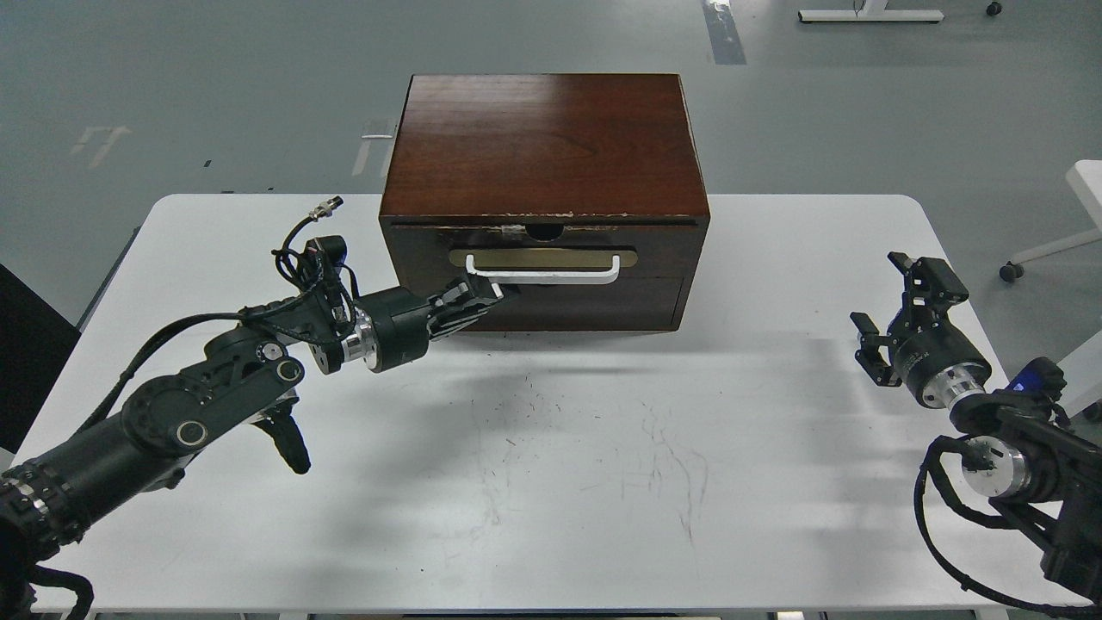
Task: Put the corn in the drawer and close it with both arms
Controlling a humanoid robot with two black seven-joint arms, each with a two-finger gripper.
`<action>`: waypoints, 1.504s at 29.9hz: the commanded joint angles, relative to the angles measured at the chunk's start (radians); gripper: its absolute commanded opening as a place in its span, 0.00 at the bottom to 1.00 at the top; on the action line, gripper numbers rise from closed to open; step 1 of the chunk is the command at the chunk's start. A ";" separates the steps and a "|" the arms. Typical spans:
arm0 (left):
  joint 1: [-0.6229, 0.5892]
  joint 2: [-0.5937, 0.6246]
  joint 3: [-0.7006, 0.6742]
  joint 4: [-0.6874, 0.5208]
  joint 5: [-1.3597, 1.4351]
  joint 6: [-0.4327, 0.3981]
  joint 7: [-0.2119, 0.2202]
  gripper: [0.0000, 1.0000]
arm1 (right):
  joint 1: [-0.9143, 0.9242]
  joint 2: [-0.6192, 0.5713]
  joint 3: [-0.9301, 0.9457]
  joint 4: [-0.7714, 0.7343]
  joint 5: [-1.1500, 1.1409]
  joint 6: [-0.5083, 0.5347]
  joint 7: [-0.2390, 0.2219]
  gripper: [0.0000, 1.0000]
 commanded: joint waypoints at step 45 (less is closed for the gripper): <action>0.166 0.333 -0.296 -0.162 -0.816 -0.169 0.004 1.00 | 0.026 0.020 0.036 0.003 0.002 0.000 0.000 0.98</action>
